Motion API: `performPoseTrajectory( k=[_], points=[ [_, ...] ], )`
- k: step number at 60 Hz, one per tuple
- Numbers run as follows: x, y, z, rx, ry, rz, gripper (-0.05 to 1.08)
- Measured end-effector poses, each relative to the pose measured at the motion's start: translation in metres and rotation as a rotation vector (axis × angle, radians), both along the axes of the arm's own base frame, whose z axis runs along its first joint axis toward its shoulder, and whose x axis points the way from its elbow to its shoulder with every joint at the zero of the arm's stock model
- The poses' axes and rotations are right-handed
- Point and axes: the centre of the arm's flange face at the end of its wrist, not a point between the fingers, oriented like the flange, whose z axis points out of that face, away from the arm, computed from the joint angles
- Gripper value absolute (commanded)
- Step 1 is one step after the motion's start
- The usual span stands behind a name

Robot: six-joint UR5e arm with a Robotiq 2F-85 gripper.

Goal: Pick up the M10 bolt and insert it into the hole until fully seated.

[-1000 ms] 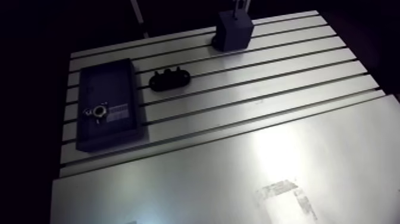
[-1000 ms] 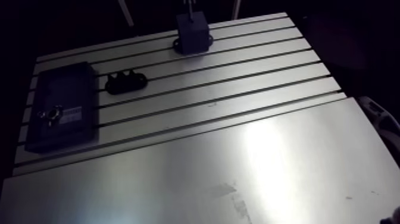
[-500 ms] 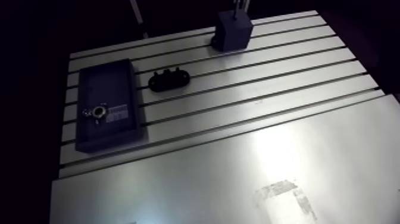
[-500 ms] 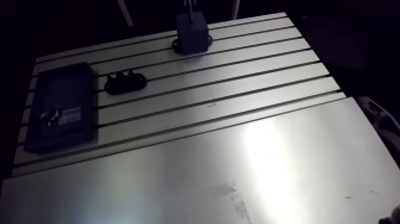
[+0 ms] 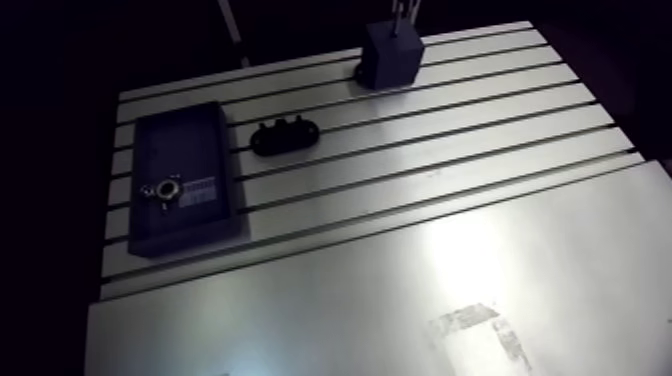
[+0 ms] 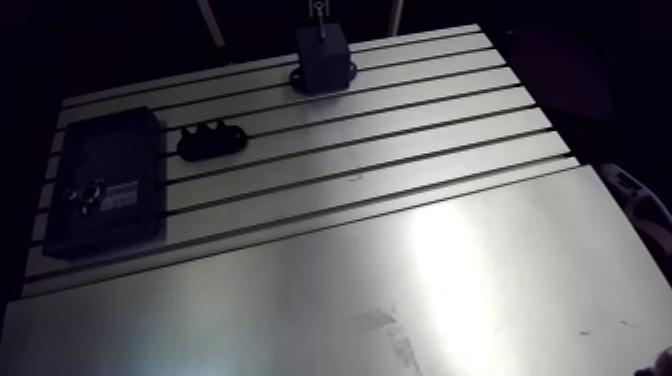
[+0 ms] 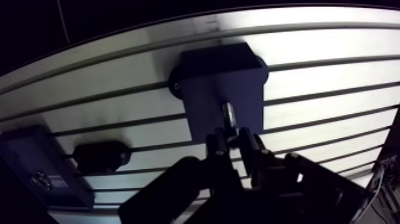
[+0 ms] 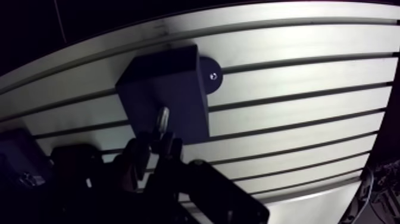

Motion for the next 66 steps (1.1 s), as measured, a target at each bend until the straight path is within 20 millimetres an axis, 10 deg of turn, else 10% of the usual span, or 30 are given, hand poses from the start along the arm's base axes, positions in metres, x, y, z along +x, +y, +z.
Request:
performPoseTrajectory(
  k=[66],
  points=[
    [0.0003,0.0001,0.0041,0.002,0.005,0.0,1.08]
  ],
)
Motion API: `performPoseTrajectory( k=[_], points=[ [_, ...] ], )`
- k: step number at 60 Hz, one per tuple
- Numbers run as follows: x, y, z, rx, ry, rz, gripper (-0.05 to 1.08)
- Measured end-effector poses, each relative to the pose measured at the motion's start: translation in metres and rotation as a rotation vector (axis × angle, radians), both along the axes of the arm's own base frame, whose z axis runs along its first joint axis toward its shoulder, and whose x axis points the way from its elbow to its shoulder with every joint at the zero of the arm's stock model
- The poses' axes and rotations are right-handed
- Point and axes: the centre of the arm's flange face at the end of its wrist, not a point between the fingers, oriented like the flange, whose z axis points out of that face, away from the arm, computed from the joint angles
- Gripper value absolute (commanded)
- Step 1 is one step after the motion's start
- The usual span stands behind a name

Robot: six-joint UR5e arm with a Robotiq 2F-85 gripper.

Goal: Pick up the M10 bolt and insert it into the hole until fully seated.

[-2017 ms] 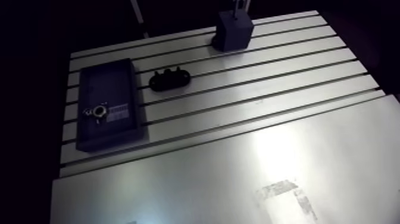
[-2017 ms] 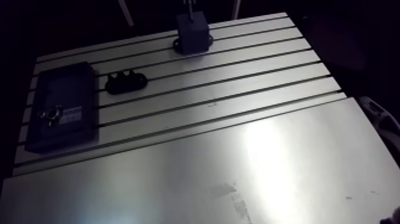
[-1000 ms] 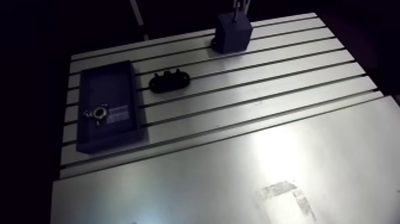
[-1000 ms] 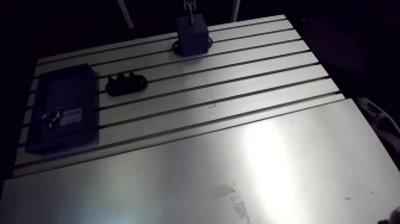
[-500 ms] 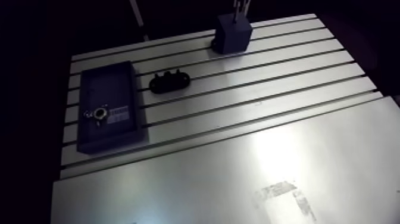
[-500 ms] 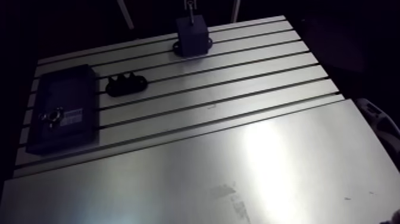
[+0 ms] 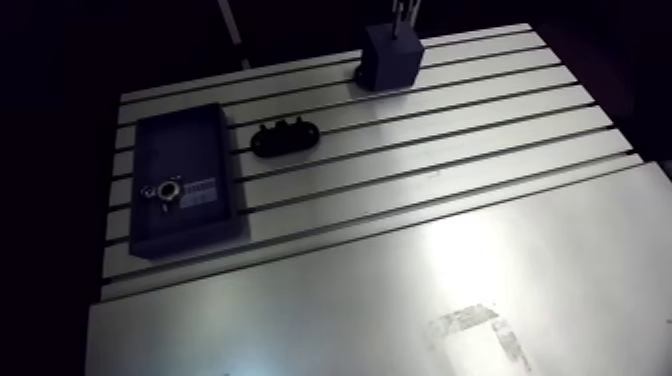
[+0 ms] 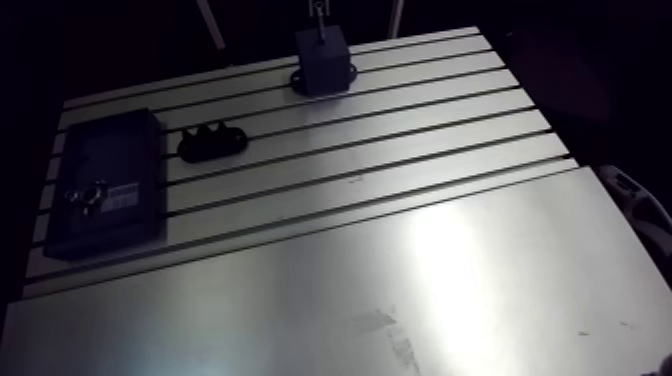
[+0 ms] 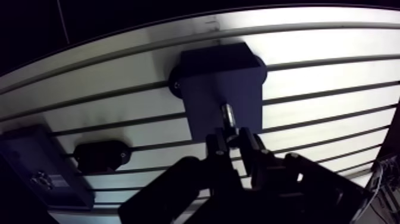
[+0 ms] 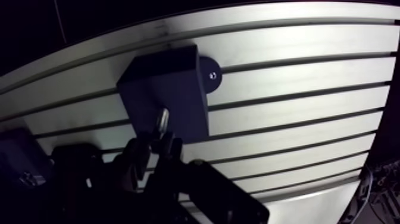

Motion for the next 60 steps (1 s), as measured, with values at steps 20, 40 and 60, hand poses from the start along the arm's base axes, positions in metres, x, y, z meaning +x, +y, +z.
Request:
performPoseTrajectory(
  k=[20,40,60],
  points=[
    [0.0014,-0.0012,-0.002,-0.003,-0.01,0.001,1.08],
    [0.0011,-0.0006,-0.0024,-0.002,-0.01,0.001,1.08],
    [0.0011,-0.0004,-0.0046,-0.003,-0.012,0.0,1.08]
  ],
)
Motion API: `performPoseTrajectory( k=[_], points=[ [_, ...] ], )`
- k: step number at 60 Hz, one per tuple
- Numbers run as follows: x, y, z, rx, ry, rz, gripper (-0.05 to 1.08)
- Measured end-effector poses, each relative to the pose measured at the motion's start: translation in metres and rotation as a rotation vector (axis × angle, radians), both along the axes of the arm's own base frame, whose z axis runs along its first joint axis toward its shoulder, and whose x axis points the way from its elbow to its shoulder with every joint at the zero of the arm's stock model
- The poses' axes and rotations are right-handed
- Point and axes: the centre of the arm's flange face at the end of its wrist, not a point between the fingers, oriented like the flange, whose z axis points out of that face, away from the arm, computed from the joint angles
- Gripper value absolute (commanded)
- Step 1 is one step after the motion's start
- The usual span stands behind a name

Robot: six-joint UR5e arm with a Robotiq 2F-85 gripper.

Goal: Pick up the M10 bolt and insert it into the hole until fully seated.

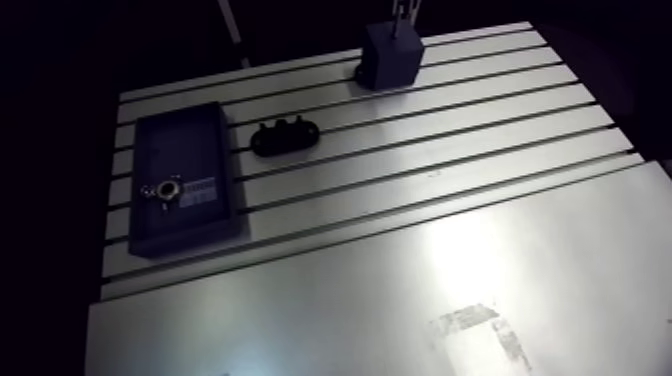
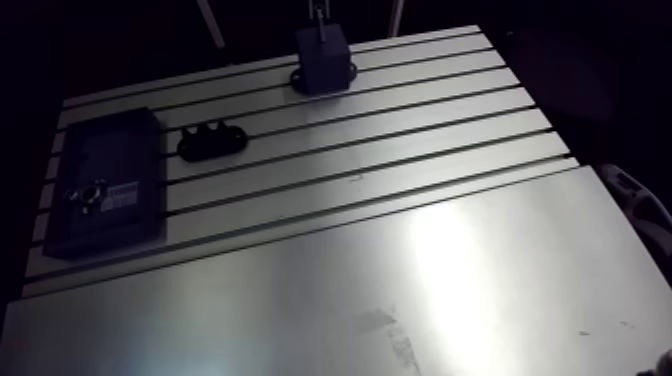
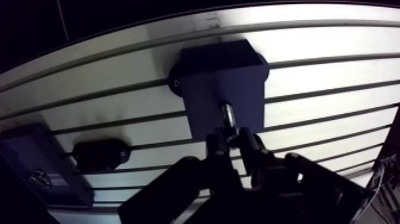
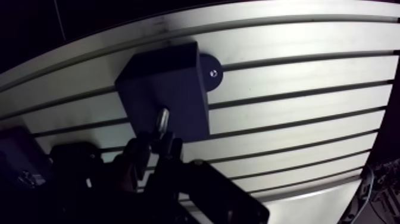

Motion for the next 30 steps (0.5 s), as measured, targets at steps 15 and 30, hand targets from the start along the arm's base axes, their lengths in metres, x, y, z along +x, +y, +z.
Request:
performPoseTrajectory(
  k=[15,30],
  points=[
    [0.0,0.0004,-0.003,-0.001,-0.002,-0.001,1.08],
    [0.0005,0.0008,-0.0056,-0.001,-0.004,-0.001,1.08]
  ],
)
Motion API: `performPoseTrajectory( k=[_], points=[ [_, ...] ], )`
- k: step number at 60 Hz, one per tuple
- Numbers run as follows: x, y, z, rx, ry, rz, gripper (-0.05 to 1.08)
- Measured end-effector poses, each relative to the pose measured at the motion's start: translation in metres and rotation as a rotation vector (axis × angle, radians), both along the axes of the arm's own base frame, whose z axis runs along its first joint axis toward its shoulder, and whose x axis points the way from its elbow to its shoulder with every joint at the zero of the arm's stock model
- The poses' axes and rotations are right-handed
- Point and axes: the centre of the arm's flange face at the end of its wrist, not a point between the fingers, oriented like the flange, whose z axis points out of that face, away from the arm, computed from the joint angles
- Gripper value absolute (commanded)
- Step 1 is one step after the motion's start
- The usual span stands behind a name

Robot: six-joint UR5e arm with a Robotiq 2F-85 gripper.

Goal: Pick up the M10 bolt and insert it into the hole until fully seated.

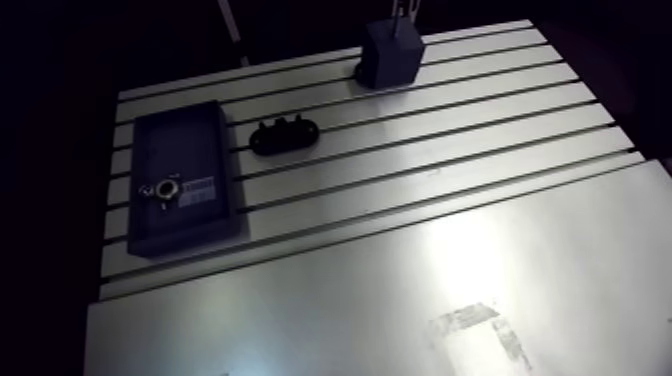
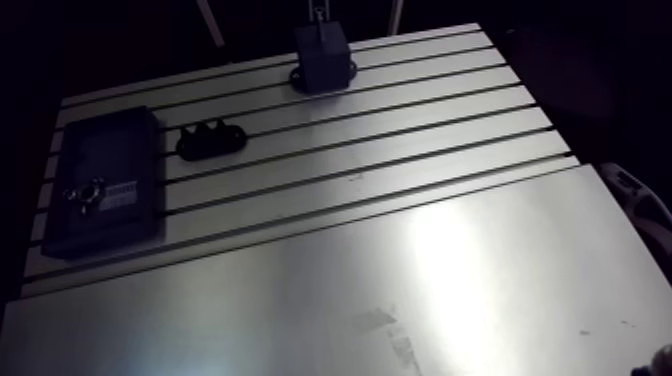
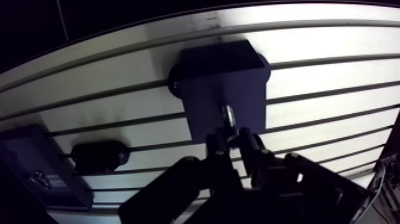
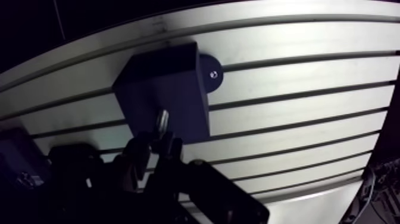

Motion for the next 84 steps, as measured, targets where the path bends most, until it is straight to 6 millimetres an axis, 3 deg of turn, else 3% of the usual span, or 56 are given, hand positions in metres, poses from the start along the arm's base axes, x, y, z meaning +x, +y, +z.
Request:
performPoseTrajectory(
  k=[14,19,20,21,22,23,24,25,26,27,28,29,68,84],
  points=[
    [0.002,0.0,-0.004,-0.002,-0.006,0.0,1.07],
    [0.003,-0.001,-0.005,-0.002,-0.01,-0.001,0.97],
    [0.003,-0.001,-0.006,-0.002,-0.011,-0.001,0.85],
    [0.003,-0.001,-0.006,-0.002,-0.011,-0.001,0.85],
    [0.003,-0.001,-0.006,-0.002,-0.012,-0.001,0.6],
    [0.004,-0.001,-0.006,-0.002,-0.013,-0.001,0.6],
    [0.004,-0.001,-0.006,-0.002,-0.013,-0.001,0.33],
    [0.004,-0.001,-0.006,-0.002,-0.013,-0.001,0.33],
    [0.004,-0.001,-0.007,-0.001,-0.014,-0.001,0.11],
    [0.004,-0.001,-0.007,-0.001,-0.015,-0.001,0.11],
    [0.005,-0.001,-0.007,-0.001,-0.015,0.0,0.02],
    [0.005,-0.001,-0.007,-0.001,-0.015,0.0,0.0],
    [0.014,-0.002,-0.004,0.003,-0.009,-0.003,0.0],
    [0.021,-0.005,0.018,0.007,0.018,-0.004,0.0]
  ],
)
